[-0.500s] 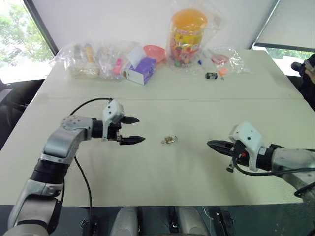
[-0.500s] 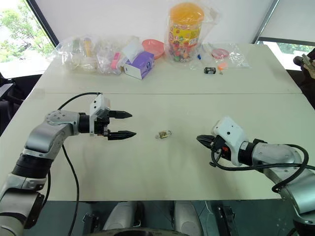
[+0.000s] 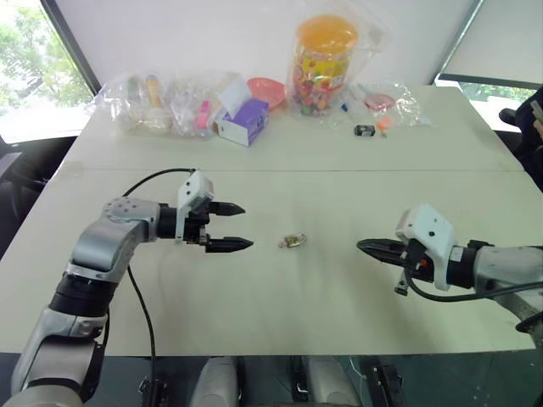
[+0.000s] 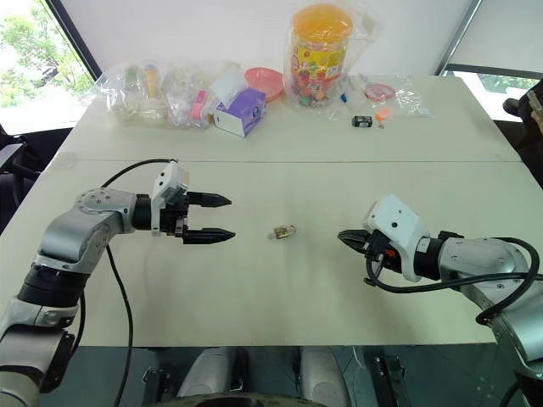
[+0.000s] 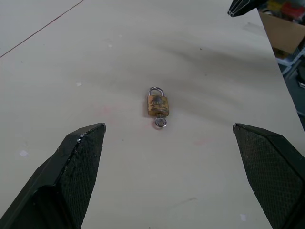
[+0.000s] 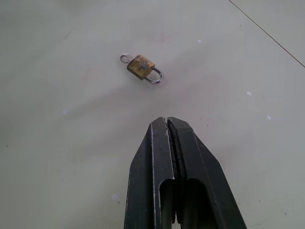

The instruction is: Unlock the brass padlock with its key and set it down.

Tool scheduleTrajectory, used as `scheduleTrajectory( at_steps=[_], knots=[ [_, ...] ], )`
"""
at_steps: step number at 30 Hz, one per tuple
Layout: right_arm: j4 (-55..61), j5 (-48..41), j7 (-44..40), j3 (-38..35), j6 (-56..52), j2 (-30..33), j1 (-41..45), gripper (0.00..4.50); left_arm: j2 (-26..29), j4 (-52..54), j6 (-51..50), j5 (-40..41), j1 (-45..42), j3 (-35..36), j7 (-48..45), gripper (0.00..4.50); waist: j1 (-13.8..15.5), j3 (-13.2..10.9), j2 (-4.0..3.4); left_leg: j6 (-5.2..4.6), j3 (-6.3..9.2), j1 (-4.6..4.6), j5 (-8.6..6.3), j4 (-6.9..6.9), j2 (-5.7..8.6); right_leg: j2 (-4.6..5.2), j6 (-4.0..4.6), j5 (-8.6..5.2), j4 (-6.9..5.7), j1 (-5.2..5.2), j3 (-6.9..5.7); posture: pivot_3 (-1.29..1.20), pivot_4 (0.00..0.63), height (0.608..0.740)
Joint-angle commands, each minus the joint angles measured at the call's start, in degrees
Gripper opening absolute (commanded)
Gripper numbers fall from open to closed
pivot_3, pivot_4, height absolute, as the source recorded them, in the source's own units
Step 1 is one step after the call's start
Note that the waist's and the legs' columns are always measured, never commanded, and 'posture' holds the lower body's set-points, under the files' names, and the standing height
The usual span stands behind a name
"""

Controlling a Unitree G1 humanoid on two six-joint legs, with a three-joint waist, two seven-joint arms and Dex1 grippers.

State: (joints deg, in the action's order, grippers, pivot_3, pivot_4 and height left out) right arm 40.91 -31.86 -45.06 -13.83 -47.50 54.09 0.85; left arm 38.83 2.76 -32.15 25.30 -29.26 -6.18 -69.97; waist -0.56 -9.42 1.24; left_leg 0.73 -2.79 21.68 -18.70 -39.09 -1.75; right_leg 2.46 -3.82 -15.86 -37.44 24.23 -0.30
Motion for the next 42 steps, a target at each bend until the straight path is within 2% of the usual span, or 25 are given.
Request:
scheduleTrajectory(
  at_steps=[1, 11, 15, 18, 20, 21, 25, 35, 42],
  knots=[
    [0.84, -0.93, -0.49, -1.03, 0.45, 1.21, 2.01, 0.0, 1.31, 2.12, -0.02, 0.65, -0.27, 0.64, -0.79, 4.46, 0.01, 0.0, 0.0, 0.0, 0.0, 0.0, 0.0, 0.0, 0.0, 0.0, 0.0, 0.0, 0.0, 0.0, 0.0, 0.0, 0.15, 0.74],
    [-0.36, -0.2, -0.55, 1.66, 1.59, 1.09, 5.5, 0.0, 2.34, 1.25, 1.68, -0.57, -0.6, 0.23, -1.47, 4.46, 0.03, 0.0, 0.0, 0.0, -0.01, 0.0, 0.0, -0.02, 0.01, -0.01, 0.0, 0.0, 0.0, 0.0, 0.0, 0.0, 0.15, 0.74],
    [-3.02, 1.34, -1.43, 5.11, 3.96, 0.85, 8.09, 0.0, 2.51, 0.03, 3.21, -2.11, -1.37, -0.45, -1.77, 4.46, 0.02, 0.0, 0.0, 0.0, -0.01, -0.01, 0.0, -0.02, 0.01, 0.0, 0.0, 0.0, -0.01, 0.0, 0.0, 0.0, 0.15, 0.74],
    [-4.86, 1.86, -2.6, 8.03, 5.13, 0.52, 10.29, 0.87, 2.85, -0.71, 4.65, -3.14, -1.58, -0.79, -2.22, 4.5, 0.0, 0.0, 0.0, 0.0, -0.02, -0.01, 0.0, -0.03, 0.01, -0.03, 0.0, 0.0, -0.01, 0.0, 0.0, 0.0, 0.15, 0.74],
    [-6.19, 3.1, -3.43, 11.08, 6.24, 0.33, 12.35, 1.8, 3.2, -0.8, 5.0, -3.11, -1.44, -0.58, -2.65, 4.5, -0.08, 0.0, 0.0, 0.0, -0.02, -0.01, 0.0, -0.03, 0.01, -0.04, 0.0, 0.0, -0.02, 0.0, 0.0, 0.0, 0.15, 0.74],
    [-8.15, 5.09, -4.27, 13.57, 8.07, 0.27, 14.07, 2.44, 3.07, -0.9, 5.08, -3.25, -1.77, -0.79, -2.69, 4.5, -0.1, 0.0, 0.0, 0.0, -0.02, -0.02, 0.0, -0.03, 0.01, -0.03, 0.0, 0.0, -0.03, 0.01, 0.0, 0.0, 0.15, 0.74],
    [-14.62, 9.43, -7.75, 20.59, 12.58, -1.0, 19.58, 4.47, 2.87, -0.97, 5.86, -4.06, -2.37, -1.45, -2.79, 4.5, -0.08, 0.0, -0.01, 0.0, -0.04, -0.03, 0.0, -0.04, 0.0, -0.05, 0.0, 0.0, -0.05, 0.01, 0.0, 0.0, 0.15, 0.74],
    [-37.79, 16.76, -18.58, 33.37, 21.42, -12.25, 33.53, 4.47, 4.76, 0.64, 9.0, -5.7, 0.24, -1.5, -3.3, 4.5, -0.12, -0.01, -0.02, 0.0, -0.08, 0.01, 0.0, -0.07, 0.0, 0.01, -0.01, 0.01, -0.13, 0.1, -0.01, 0.0, 0.15, 0.74],
    [-50.07, 21.48, -21.55, 36.1, 26.96, -18.35, 37.68, 4.47, 4.61, 1.5, 9.34, -5.68, 0.89, -0.9, -1.89, 4.5, -0.04, -0.01, -0.03, 0.01, -0.1, 0.04, 0.01, -0.09, 0.0, 0.09, -0.01, 0.01, -0.14, 0.12, -0.02, 0.0, 0.15, 0.74]
  ],
)
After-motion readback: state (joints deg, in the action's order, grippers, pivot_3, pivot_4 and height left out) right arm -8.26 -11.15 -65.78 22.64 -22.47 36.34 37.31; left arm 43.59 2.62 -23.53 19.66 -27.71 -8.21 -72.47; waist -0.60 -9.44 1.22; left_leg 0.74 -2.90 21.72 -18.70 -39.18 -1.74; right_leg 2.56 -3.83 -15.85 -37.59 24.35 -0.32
